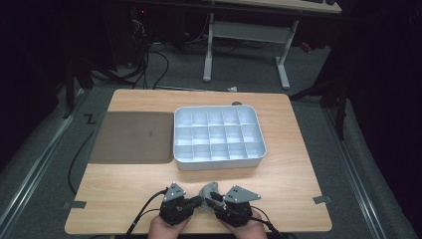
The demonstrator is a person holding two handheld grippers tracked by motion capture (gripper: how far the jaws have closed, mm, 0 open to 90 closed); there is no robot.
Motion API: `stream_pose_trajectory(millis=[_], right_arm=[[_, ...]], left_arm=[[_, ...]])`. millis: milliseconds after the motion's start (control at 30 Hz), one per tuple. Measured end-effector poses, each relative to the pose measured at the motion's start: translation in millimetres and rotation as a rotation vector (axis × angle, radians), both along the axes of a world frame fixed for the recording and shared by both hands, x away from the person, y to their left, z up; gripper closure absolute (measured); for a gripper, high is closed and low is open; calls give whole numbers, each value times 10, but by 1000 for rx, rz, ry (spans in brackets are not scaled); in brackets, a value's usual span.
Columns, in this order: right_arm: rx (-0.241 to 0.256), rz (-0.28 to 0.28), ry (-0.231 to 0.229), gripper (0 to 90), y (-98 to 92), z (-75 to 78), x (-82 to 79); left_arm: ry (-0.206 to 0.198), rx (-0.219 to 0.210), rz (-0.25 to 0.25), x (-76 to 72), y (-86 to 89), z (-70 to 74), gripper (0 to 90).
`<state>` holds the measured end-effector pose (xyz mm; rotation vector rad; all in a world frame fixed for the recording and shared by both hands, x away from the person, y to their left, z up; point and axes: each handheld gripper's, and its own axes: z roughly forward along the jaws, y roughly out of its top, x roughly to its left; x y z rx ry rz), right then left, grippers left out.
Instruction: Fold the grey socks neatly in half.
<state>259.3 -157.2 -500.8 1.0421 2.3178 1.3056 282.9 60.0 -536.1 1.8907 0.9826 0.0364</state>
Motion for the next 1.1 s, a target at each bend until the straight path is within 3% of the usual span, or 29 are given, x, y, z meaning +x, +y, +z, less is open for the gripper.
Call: stream_pose_trajectory(millis=[167, 267, 433, 567, 700, 800, 967, 1100], right_arm=[[44, -16, -33, 693, -107, 145, -25], [42, -40, -42, 763, -173, 155, -14], [-14, -76, 5, 870, -169, -42, 46], [-34, -52, 28, 875, -99, -128, 40], [-109, -29, 40, 870, 33, -213, 22], [-132, -25, 43, 868, 65, -243, 31], [-151, -25, 34, 870, 75, -252, 23], [-150, -25, 32, 873, 76, -257, 24]], left_arm=[[0, -4, 0, -2, 3, 1, 835], [0, -8, 1, -4, 6, 0, 822], [-1, -12, 0, -8, 8, 2, 819], [0, -12, -4, -7, 4, -1, 820], [-3, -17, -4, -9, 21, 10, 816], [-11, -24, 3, -6, 55, 34, 809], [-92, -45, 23, -53, 102, 232, 819], [-153, -55, -2, -88, -36, 419, 835]])
